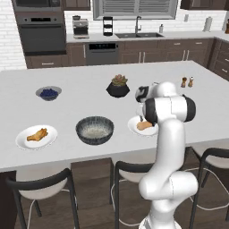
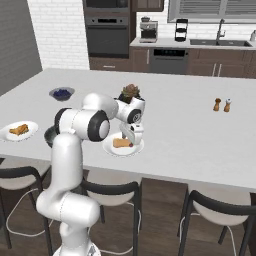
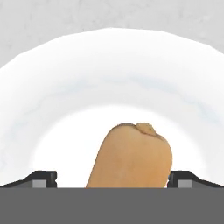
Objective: Pick the chicken drumstick and squash from their plates and place them in the bowl. Then put the bowl in the fridge.
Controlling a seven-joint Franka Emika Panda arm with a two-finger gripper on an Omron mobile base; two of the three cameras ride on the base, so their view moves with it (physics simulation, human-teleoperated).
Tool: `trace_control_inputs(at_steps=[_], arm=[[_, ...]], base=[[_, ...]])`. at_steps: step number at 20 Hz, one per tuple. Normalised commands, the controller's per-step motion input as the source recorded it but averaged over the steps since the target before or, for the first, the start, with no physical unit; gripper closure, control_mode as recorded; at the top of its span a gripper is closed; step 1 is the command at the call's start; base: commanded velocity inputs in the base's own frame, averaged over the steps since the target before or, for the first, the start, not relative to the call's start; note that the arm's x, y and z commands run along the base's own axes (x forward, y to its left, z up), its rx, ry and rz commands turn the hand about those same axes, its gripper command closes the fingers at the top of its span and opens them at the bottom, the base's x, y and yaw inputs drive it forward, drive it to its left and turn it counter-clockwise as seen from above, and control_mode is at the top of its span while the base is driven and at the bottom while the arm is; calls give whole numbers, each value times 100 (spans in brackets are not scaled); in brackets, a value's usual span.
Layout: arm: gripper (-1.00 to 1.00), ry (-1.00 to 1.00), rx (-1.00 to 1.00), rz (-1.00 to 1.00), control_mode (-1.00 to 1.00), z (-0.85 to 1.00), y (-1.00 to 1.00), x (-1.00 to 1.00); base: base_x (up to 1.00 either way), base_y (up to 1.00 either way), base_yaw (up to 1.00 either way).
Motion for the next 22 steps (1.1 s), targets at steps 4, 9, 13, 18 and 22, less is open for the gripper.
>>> trace_control_inputs(at_steps=[4,9,13,18,22], arm=[[-100,0,0,-5,-100,-36,15,-1],[100,0,-1,-10,-100,-24,19,-2],[100,-3,-1,-7,-100,-1,11,-15],[100,-22,-9,-2,-100,58,14,-65],[100,-18,-1,0,-100,96,43,-56]], base=[[0,0,0],[0,0,0],[0,0,0],[0,0,0],[0,0,0]])
